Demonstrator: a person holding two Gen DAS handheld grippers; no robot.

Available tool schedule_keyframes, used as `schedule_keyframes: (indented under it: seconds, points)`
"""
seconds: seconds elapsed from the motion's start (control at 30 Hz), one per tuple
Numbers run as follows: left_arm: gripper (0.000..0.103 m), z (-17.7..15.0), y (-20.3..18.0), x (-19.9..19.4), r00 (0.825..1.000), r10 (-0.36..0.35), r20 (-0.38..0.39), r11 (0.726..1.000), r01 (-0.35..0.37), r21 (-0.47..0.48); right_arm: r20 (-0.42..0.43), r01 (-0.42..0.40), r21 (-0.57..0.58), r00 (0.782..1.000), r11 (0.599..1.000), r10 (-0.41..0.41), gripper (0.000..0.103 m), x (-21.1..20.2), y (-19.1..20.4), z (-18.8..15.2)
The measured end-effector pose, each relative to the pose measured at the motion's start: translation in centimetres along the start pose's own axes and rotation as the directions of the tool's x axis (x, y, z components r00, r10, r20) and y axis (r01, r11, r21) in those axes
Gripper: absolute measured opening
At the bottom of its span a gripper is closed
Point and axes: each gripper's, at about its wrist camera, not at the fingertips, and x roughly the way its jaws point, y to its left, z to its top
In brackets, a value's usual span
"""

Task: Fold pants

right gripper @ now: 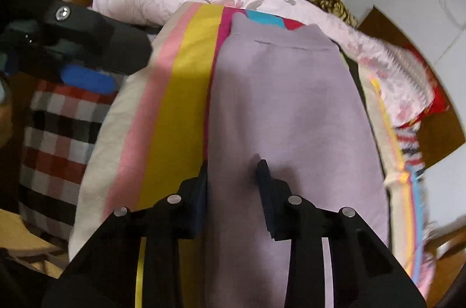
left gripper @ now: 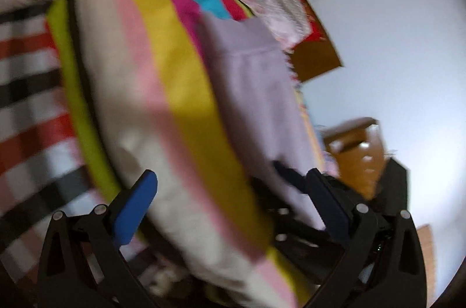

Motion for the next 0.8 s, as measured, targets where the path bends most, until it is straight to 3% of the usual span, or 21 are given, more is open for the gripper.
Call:
schedule_keyframes:
  seconds: [0.13,0.2,0.27,0.33,0.4,0.57,0.7,0.73,0.77,0.8]
  points:
    - [0.101,0.5,-0.3,2.2,0.997,-0.061,-0.038,0.998,0.06,-0.03,-0.006,0.038,-0.034,0.999,0.999,-0.038,0.032,0.4,0.5,0.7]
    - [0.101,0.7,-0.1,3.4,0.994,-0.096,-0.058,0.994,0.093,-0.06,0.021,0.016,-0.027,1.0,1.0,-0.016,0.016,0.9,0.8,1.6]
    - [0.101,1.0,0.0,4.6,0.987,-0.145,-0.073,0.986,0.137,-0.096,0.063,-0.047,0.07,0.997,0.996,0.043,0.016,0.1,-0.6,1.8]
    - [0.101,1.8,0.0,5.4,0.981,-0.186,-0.06,0.977,0.178,-0.12,0.108,-0.149,0.2,0.986,0.968,0.129,0.015,-0.6,-3.0,1.5]
    - [0.101,3.0,-0.2,5.9,0.976,-0.216,-0.035,0.97,0.21,-0.123,0.137,-0.185,0.241,0.978,0.953,0.155,0.015,-1.1,-3.9,1.5]
    - [0.101,6.8,0.6,7.5,0.971,-0.238,0.005,0.96,0.237,-0.149,0.141,-0.188,0.233,0.977,0.954,0.158,0.015,-1.5,-3.8,1.9]
    - [0.099,10.0,1.6,8.2,0.955,-0.289,0.063,0.938,0.296,-0.182,0.146,-0.192,0.235,0.976,0.953,0.16,0.015,-1.6,-3.6,1.8]
    - [0.092,10.7,1.8,8.3,0.95,-0.305,0.071,0.932,0.313,-0.183,0.144,-0.19,0.235,0.977,0.953,0.159,0.015,-1.5,-3.5,1.8]
    - [0.068,11.1,1.9,8.4,0.948,-0.31,0.072,0.932,0.318,-0.175,0.14,-0.19,0.239,0.977,0.952,0.16,0.017,-1.3,-3.4,1.7]
    - [0.051,11.4,2.1,8.9,0.951,-0.305,0.057,0.935,0.311,-0.17,0.132,-0.193,0.242,0.977,0.951,0.165,0.02,-1.1,-3.3,1.6]
